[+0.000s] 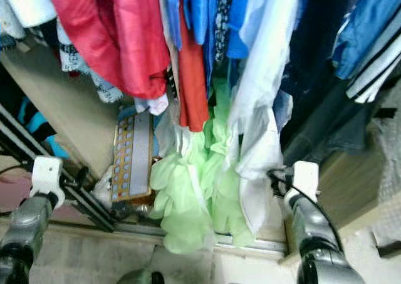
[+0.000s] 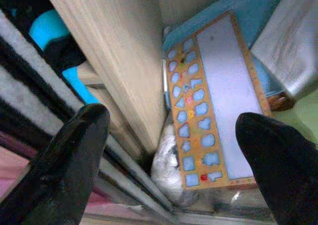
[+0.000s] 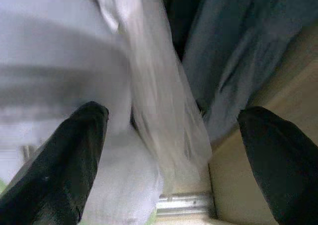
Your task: Clean up the room
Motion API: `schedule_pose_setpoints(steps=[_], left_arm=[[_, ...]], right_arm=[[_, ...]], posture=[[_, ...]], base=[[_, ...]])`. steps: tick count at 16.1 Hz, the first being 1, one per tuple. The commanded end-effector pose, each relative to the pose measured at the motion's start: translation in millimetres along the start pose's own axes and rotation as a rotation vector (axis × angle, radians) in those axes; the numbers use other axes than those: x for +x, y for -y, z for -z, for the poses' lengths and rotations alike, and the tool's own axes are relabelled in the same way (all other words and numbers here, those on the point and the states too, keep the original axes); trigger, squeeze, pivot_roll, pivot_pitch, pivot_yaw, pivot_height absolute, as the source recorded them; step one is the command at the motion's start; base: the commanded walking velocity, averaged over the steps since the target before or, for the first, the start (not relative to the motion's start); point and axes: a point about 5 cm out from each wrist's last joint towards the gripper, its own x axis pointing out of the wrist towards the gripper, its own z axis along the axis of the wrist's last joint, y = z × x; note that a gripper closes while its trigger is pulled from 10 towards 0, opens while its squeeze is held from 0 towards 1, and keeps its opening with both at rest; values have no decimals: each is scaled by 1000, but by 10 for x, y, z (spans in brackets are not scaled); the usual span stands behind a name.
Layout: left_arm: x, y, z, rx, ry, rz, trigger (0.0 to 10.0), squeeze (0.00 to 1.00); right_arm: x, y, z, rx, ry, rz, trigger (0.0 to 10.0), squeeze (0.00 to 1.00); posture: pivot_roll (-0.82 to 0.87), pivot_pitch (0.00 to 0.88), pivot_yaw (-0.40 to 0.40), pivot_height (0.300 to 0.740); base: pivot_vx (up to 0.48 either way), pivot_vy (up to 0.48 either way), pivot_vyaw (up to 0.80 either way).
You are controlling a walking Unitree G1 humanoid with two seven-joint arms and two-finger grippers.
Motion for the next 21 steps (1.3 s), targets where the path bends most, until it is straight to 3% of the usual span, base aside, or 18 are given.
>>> schedule_pose_setpoints(steps=[1, 6, 8, 9, 10, 11, 12, 13, 14, 16, 18, 21], left_arm=[[-7, -9, -141, -19, 83, 19, 10000, 0], [-335, 246, -679, 52, 345, 118, 10000, 0], [-460, 352, -848, 30, 402, 121, 10000, 0], [-476, 374, -890, 25, 416, 115, 10000, 0], [-484, 454, -1056, -1, 476, 97, 10000, 0], [-398, 546, -1231, -33, 540, 105, 10000, 0], [-368, 575, -1286, -43, 561, 110, 10000, 0], [-301, 697, -1496, -77, 612, 151, 10000, 0], [-266, 750, -1563, -85, 626, 173, 10000, 0], [-195, 844, -1548, -62, 611, 257, 10000, 0], [-153, 895, -1412, 6, 579, 258, 10000, 0], [-277, 864, -1205, -20, 522, 154, 10000, 0]], right_arm=[[-43, -60, -58, -3, 51, -41, 10000, 0], [-857, -231, -257, -200, 275, -116, 10000, 0], [-1117, -332, -438, -264, 359, -140, 10000, 0], [-1149, -360, -505, -279, 380, -144, 10000, 0], [-1198, -483, -752, -304, 466, -171, 10000, 0], [-1101, -570, -971, -306, 528, -170, 10000, 0], [-1067, -597, -1036, -298, 548, -176, 10000, 0], [-949, -665, -1186, -333, 576, -170, 10000, 0], [-885, -675, -1235, -391, 598, -144, 10000, 0], [-773, -729, -1214, -296, 563, -171, 10000, 0], [-761, -798, -1160, -321, 553, -172, 10000, 0], [-896, -896, -1057, -224, 611, -224, 10000, 0]], posture=[[-58, 0, 35, 740], [-48, 0, 41, 740], [-54, 0, 40, 740], [-55, 0, 38, 740], [-59, 0, 34, 740], [-64, 0, 27, 740], [-64, 0, 28, 740], [-71, 0, 26, 740], [-70, 0, 23, 740], [-67, 0, 16, 740], [-59, 0, 7, 740], [-77, 0, 34, 740]], base=[[0, 0, 0], [0, 0, 0], [0, 0, 0], [0, 0, 0], [0, 0, 0], [0, 0, 0], [0, 0, 0], [0, 0, 0], [0, 0, 0], [0, 0, 0], [0, 0, 0], [0, 0, 0]])
